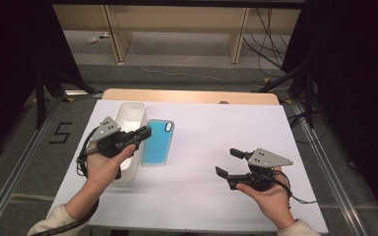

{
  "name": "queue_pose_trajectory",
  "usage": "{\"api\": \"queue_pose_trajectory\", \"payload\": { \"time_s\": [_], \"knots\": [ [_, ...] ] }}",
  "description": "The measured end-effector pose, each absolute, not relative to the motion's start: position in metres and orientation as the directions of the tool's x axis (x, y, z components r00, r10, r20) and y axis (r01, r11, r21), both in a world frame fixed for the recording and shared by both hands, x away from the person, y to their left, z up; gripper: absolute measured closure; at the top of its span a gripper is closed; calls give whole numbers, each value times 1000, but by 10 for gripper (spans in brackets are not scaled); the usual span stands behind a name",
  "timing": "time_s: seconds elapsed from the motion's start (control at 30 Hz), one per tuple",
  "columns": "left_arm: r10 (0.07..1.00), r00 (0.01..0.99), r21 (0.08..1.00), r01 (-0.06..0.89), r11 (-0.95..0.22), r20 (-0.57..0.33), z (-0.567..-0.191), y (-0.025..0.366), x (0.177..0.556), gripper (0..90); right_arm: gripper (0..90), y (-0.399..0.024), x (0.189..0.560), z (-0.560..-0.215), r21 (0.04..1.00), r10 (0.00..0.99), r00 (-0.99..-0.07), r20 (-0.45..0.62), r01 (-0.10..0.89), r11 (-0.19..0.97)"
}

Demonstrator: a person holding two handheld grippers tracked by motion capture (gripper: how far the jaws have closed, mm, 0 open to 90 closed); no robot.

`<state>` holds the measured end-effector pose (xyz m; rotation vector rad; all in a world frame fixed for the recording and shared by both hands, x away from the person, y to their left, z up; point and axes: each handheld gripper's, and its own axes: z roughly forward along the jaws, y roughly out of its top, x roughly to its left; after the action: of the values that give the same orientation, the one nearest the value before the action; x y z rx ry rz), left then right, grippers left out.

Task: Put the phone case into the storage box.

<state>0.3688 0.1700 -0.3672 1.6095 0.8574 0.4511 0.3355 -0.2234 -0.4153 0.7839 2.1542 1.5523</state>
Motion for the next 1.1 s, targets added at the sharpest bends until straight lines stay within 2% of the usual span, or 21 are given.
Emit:
{"api": "queue_pose_trajectory", "payload": {
  "time_s": [0.1, 0.23, 0.47, 0.53, 0.63, 0.83, 0.87, 0.97, 1.1],
  "knots": [
    [744, 647, 959, 281, -28, -168, -366, 172, 369, 826, 210, -226, 333, -415, 935, 636, -771, 29, 246, 255],
    [746, 646, 961, 275, -27, -163, -364, 175, 369, 827, 208, -226, 335, -417, 951, 637, -770, 19, 211, 228],
    [750, 640, 963, 270, -19, -165, -361, 178, 370, 827, 207, -228, 332, -419, 952, 641, -767, 24, 213, 220],
    [756, 636, 964, 265, -23, -156, -361, 178, 370, 827, 205, -228, 331, -420, 947, 638, -768, 53, 241, 211],
    [756, 636, 965, 262, -24, -153, -360, 180, 371, 827, 205, -231, 331, -421, 947, 647, -763, 24, 225, 231],
    [764, 631, 968, 249, -31, -138, -357, 183, 372, 827, 202, -232, 327, -420, 941, 655, -754, 52, 257, 220],
    [767, 628, 968, 247, -33, -134, -356, 184, 372, 827, 202, -233, 328, -421, 947, 657, -754, 27, 229, 224],
    [770, 624, 970, 240, -28, -132, -355, 187, 373, 827, 198, -232, 327, -422, 947, 654, -754, 59, 249, 202],
    [773, 620, 972, 235, -21, -133, -353, 191, 374, 827, 192, -235, 326, -421, 945, 664, -746, 51, 250, 209]
  ]
}}
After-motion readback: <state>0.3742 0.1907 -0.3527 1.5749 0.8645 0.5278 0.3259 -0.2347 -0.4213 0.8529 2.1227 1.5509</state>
